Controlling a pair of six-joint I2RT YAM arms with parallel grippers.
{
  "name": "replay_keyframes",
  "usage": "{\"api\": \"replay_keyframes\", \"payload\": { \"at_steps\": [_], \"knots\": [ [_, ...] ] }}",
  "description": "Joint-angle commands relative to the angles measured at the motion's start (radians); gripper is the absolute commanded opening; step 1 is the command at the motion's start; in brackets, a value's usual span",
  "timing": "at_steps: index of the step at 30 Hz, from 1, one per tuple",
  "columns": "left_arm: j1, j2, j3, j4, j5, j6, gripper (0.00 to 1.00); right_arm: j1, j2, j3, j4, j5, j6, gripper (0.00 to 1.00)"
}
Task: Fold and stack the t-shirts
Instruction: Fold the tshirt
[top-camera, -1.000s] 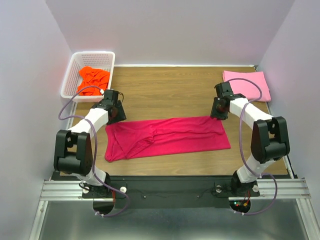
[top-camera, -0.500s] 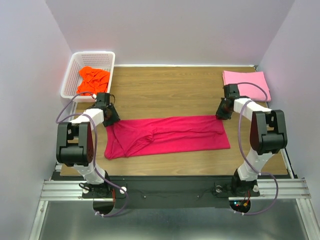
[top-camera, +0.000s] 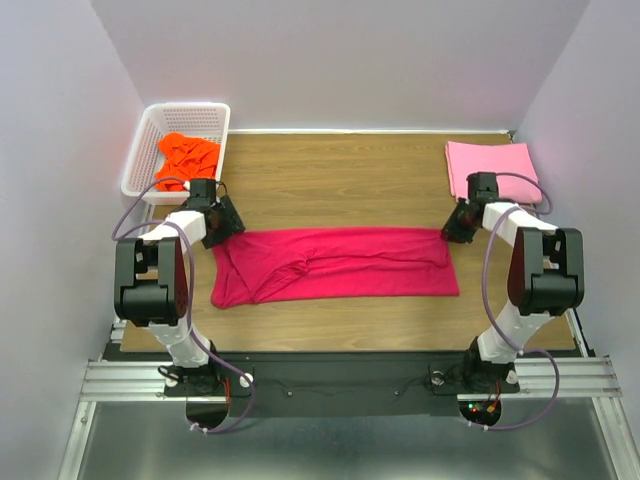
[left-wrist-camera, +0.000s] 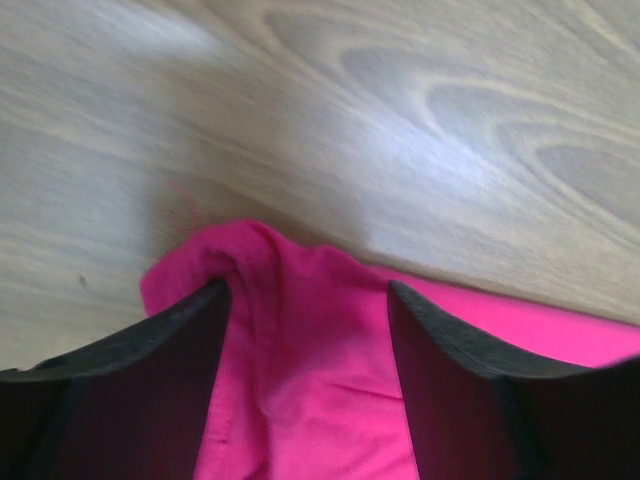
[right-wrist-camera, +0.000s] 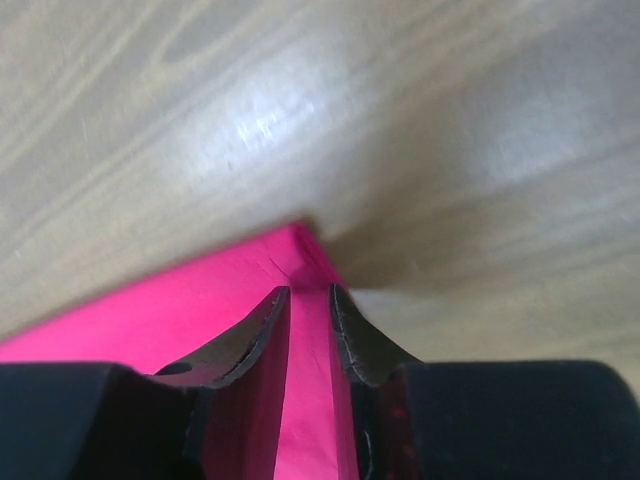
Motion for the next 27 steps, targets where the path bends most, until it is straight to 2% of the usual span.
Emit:
{"api": "replay_keyframes", "payload": {
  "at_steps": [1,6,9,10,12,16,22,27],
  "knots": [
    [-0.078,-0.12,0.062,-0.114,-0.085,0.015,0.79,0.002,-0.115,0.003,-0.054,-0.018,-0.104,0.31],
    [-0.222,-0.221,0.106,-0.195,-0.161,-0.023,0.83,0.106,-0.149,0.04,-0.16,0.01,-0.21,0.41],
    [-0.287,-0.212,0.1,-0.221,-0.181,-0.043,0.82,0.181,-0.146,0.045,-0.195,0.057,-0.245,0.45],
    [-0.298,-0.194,0.088,-0.22,-0.179,-0.049,0.78,0.212,-0.143,0.046,-0.198,0.059,-0.25,0.46],
    [-0.324,-0.169,0.086,-0.221,-0.174,-0.056,0.78,0.239,-0.129,0.051,-0.207,0.056,-0.255,0.48],
    [-0.351,-0.087,0.109,-0.213,-0.179,-0.059,0.78,0.282,-0.092,0.05,-0.215,0.06,-0.238,0.5],
    [-0.356,0.045,0.158,-0.195,-0.161,-0.057,0.78,0.284,-0.063,-0.015,-0.252,0.034,-0.201,0.5],
    [-0.359,0.122,0.209,-0.192,-0.168,-0.043,0.78,0.284,-0.074,-0.071,-0.358,0.024,-0.134,0.5]
  ]
}}
